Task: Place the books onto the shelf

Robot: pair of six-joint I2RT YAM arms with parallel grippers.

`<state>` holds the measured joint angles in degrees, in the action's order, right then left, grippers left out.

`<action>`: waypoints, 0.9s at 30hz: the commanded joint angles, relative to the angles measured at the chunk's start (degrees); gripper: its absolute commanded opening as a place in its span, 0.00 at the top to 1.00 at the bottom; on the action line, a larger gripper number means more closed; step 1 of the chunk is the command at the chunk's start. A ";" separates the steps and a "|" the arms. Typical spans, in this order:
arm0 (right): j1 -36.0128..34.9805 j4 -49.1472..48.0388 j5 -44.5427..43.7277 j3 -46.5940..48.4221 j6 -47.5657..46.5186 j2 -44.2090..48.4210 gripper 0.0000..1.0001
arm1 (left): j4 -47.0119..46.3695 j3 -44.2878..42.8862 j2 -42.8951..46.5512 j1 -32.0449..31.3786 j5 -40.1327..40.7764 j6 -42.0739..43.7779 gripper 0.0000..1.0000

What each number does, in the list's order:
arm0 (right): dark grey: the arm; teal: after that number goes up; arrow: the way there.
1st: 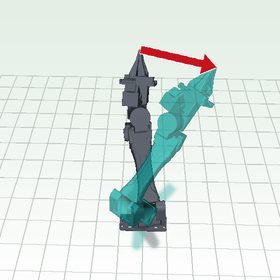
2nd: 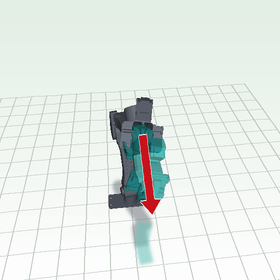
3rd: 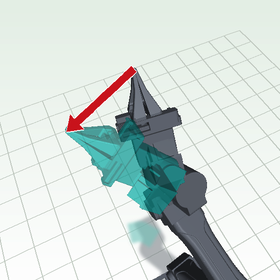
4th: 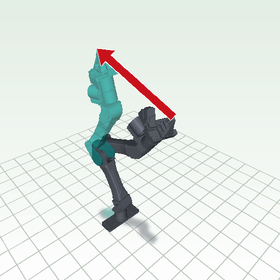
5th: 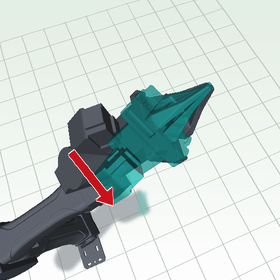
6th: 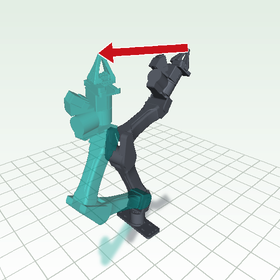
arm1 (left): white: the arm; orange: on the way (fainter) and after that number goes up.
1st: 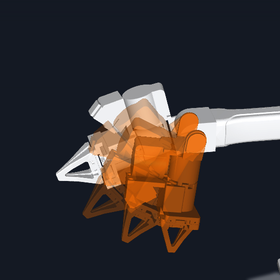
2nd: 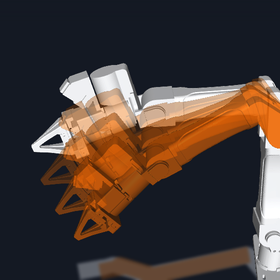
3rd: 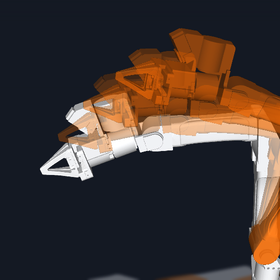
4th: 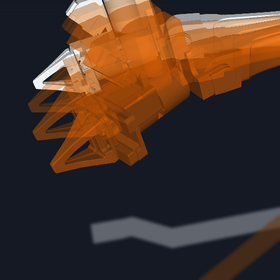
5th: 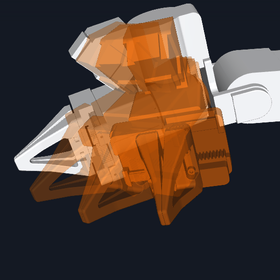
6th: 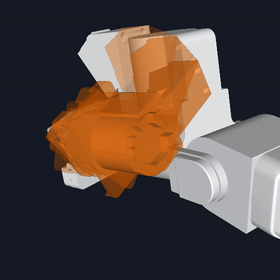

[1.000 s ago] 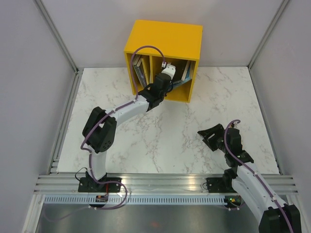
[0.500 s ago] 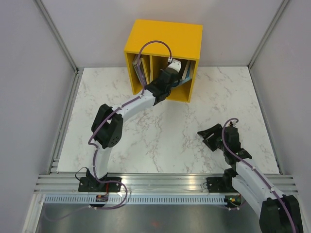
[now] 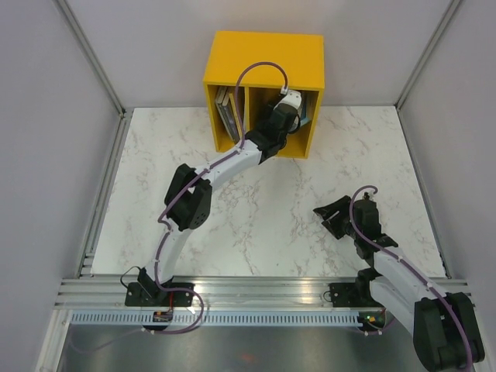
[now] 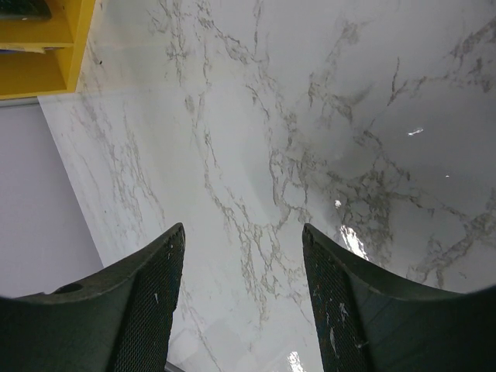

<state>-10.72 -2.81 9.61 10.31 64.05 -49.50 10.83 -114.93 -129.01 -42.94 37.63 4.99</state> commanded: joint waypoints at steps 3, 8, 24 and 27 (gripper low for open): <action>-0.09 -4.92 0.50 -1.16 -0.59 -1.57 0.34 | -5.04 -11.00 -6.07 1.89 1.48 4.68 0.07; -0.09 -5.10 0.24 -1.87 -0.68 -0.96 0.34 | -3.97 -5.22 -0.48 1.81 0.96 1.34 0.00; -8.94 -31.46 2.52 4.09 1.08 -12.88 0.38 | 1.56 0.34 11.24 1.19 -9.94 -2.00 0.00; -11.86 -35.77 3.39 12.87 -1.03 -24.39 0.50 | 2.18 -0.20 11.93 1.10 -11.08 -3.76 0.00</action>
<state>-20.25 -26.30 12.05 14.55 64.97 -66.17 11.09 -112.88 -117.38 -42.09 28.05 3.27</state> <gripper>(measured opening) 0.539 0.995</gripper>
